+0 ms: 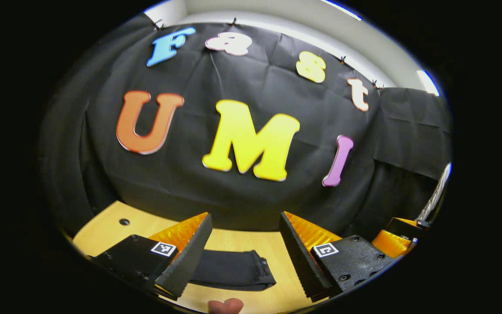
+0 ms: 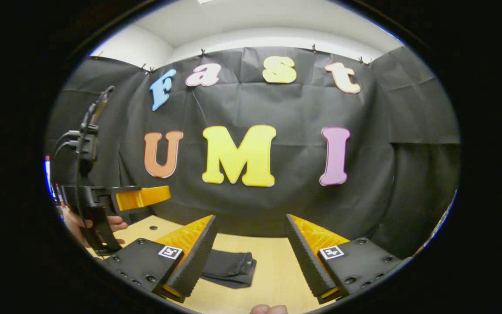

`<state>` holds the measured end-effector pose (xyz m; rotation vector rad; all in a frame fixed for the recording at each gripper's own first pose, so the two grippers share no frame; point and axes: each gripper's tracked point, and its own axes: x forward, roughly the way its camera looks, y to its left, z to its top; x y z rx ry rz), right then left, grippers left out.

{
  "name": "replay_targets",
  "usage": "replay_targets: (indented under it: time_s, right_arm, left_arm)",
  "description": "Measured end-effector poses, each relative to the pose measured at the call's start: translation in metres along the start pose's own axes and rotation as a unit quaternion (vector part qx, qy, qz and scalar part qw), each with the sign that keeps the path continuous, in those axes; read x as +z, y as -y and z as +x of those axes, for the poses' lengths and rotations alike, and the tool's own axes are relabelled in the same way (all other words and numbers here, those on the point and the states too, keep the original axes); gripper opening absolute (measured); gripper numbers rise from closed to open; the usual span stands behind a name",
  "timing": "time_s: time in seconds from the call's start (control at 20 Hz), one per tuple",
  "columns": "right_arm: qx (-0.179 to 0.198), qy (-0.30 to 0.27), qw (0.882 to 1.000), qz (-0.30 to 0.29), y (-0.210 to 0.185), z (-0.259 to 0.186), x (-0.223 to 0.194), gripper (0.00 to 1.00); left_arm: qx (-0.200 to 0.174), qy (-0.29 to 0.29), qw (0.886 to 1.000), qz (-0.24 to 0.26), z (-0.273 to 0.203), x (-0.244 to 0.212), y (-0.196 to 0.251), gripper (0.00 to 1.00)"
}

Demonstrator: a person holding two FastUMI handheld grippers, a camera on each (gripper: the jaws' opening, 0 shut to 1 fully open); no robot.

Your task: Grasp the waist and the cuffs of the jeans and fold them to make the two legs overlap; first hold the waist and fold one-third of the jeans toward the cuffs, then hold the cuffs and fold the remaining one-third in the same direction to finish folding.

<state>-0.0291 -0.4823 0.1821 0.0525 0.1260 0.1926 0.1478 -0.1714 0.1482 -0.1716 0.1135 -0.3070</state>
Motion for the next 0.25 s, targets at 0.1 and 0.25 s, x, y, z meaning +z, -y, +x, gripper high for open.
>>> replay_targets:
  time_s: [0.1,0.25]
  right_arm:
    - [-0.015,0.032,0.999,-0.003,-0.009,-0.005,0.018,0.99]
    - [-0.014,0.069,0.997,-0.023,-0.031,-0.012,0.033,0.98]
  left_arm:
    - [0.011,0.018,1.000,0.019,-0.021,0.017,0.003,0.98]
    - [0.020,0.040,0.999,0.031,-0.031,0.031,0.006,0.88]
